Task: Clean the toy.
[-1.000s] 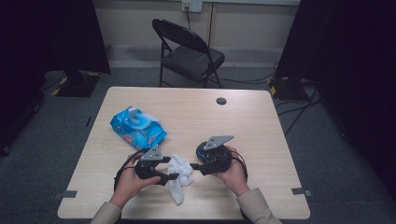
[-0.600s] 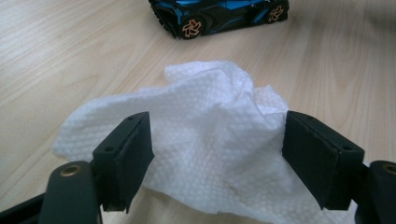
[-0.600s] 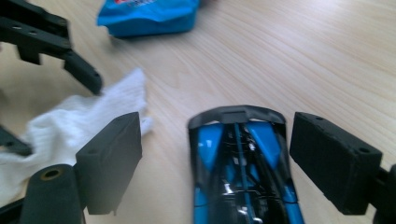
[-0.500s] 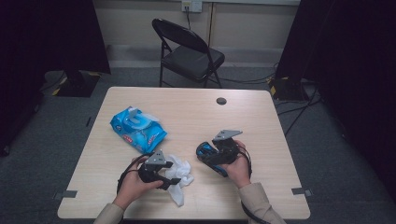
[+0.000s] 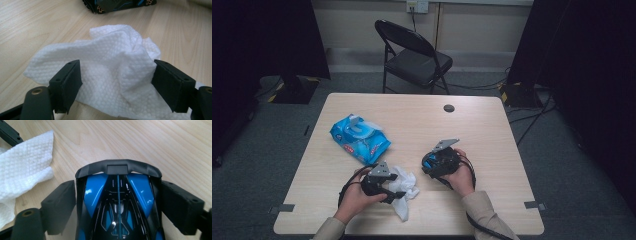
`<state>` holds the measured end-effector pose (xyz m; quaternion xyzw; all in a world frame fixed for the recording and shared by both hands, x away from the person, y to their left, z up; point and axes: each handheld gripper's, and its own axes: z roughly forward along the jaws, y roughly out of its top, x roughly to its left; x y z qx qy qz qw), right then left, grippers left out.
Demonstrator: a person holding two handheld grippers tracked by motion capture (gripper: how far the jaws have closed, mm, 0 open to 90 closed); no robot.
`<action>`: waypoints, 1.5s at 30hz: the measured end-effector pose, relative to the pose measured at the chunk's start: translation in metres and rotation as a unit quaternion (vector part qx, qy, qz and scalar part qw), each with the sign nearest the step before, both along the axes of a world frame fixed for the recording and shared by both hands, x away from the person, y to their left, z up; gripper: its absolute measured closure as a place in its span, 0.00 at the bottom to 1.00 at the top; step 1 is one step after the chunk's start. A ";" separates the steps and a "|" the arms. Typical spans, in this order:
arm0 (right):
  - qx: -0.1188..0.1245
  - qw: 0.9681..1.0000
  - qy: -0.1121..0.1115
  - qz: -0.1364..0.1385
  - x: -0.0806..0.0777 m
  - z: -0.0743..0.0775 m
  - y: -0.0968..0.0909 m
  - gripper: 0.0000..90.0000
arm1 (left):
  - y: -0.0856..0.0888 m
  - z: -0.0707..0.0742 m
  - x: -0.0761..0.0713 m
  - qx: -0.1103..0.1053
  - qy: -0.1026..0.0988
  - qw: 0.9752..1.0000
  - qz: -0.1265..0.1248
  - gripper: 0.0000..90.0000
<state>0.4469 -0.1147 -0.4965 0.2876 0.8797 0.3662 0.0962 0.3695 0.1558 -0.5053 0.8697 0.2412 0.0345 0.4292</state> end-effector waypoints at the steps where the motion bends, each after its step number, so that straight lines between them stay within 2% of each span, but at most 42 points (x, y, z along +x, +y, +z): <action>1: -0.002 1.000 -0.001 0.000 0.000 -0.001 0.001 0.21 | 0.000 0.000 0.000 0.001 0.000 1.000 -0.001 0.26; 3: -0.006 1.000 0.000 0.004 0.000 -0.002 0.001 0.22 | 0.000 0.000 0.000 0.001 0.000 1.000 -0.001 0.26; 4: -0.022 1.000 -0.005 0.007 -0.002 -0.003 0.003 0.22 | 0.000 0.000 0.000 0.001 -0.001 1.000 -0.001 0.26; 9: -0.021 1.000 -0.006 0.004 -0.002 -0.004 0.003 0.24 | 0.001 0.000 -0.001 0.003 -0.002 1.000 0.000 0.26; 10: -0.018 1.000 -0.007 0.002 -0.002 -0.004 0.002 0.27 | 0.000 0.000 -0.001 0.004 -0.003 1.000 0.001 0.26; 13: -0.017 1.000 -0.007 0.002 -0.003 -0.003 0.000 0.28 | 0.000 0.000 -0.001 0.005 -0.005 1.000 0.001 0.26; 15: -0.022 1.000 -0.003 -0.003 -0.003 -0.002 0.001 0.28 | 0.000 0.000 -0.002 0.005 -0.005 1.000 0.001 0.26; 21: -0.019 1.000 -0.004 -0.023 -0.006 -0.003 0.001 0.29 | 0.000 0.000 -0.001 0.004 -0.003 1.000 0.001 0.26; 25: -0.009 1.000 -0.003 -0.030 -0.006 -0.003 -0.001 0.29 | 0.000 0.000 0.000 0.003 -0.003 1.000 0.001 0.25; 26: 0.009 0.999 0.001 -0.036 -0.005 0.000 -0.005 0.29 | 0.000 0.000 0.000 0.004 -0.003 1.000 0.003 0.24; 30: 0.035 0.999 0.006 -0.039 -0.007 0.006 -0.010 0.29 | 0.001 0.002 0.000 0.002 -0.007 1.000 0.003 0.24; 36: 0.051 0.998 -0.002 -0.032 -0.011 0.013 -0.012 0.29 | 0.001 0.006 -0.001 -0.002 -0.014 1.000 -0.007 0.25; 37: 0.062 0.998 -0.003 -0.029 -0.013 0.016 -0.013 0.29 | -0.001 0.006 -0.002 0.001 -0.014 1.000 -0.008 0.25; 42: 0.071 0.997 -0.008 -0.025 -0.018 0.022 -0.013 0.29 | -0.004 0.001 -0.003 0.012 -0.005 1.000 -0.010 0.26; 45: 0.078 0.997 -0.010 -0.023 -0.020 0.024 -0.015 0.29 | -0.004 0.002 -0.004 0.020 -0.012 1.000 -0.014 0.27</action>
